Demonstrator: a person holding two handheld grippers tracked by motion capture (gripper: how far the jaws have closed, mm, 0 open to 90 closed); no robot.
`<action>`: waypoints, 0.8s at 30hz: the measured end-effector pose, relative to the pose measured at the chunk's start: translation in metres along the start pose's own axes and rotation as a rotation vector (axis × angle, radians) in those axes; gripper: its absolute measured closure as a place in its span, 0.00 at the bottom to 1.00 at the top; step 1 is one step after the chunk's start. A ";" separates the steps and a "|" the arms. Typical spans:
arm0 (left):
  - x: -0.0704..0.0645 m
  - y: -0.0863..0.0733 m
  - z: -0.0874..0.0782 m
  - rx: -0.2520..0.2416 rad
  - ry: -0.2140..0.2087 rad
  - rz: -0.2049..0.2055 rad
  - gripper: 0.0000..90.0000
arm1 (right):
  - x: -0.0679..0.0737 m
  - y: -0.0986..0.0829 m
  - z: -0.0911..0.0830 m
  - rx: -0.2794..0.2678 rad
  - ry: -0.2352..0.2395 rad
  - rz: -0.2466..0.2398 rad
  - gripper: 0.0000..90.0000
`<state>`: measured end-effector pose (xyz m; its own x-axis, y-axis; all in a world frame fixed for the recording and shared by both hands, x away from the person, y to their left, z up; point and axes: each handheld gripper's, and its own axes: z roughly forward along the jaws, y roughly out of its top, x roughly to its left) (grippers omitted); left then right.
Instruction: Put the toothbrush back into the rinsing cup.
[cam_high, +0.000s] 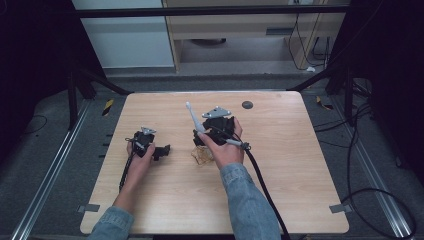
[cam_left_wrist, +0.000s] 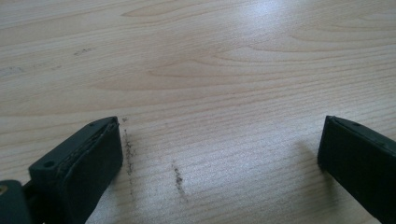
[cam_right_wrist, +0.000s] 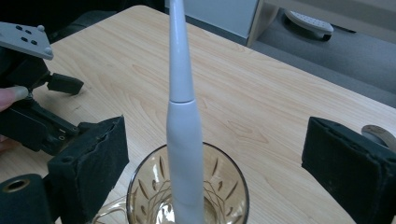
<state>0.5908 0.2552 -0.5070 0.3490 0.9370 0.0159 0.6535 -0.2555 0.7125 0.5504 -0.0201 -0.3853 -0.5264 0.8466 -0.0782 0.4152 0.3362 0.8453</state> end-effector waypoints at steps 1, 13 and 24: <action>0.000 0.000 0.000 0.000 0.000 0.000 0.00 | -0.001 0.000 -0.001 -0.001 -0.002 0.000 0.08; 0.000 0.000 0.000 0.000 0.000 -0.001 0.00 | -0.015 -0.002 -0.018 -0.007 -0.033 0.015 0.07; 0.000 0.000 0.000 0.000 0.001 -0.001 0.00 | -0.031 -0.009 -0.031 0.009 -0.071 0.015 0.07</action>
<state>0.5908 0.2548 -0.5071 0.3478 0.9374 0.0161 0.6538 -0.2548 0.7125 0.5400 -0.0621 -0.3738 -0.4661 0.8787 -0.1030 0.4293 0.3264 0.8421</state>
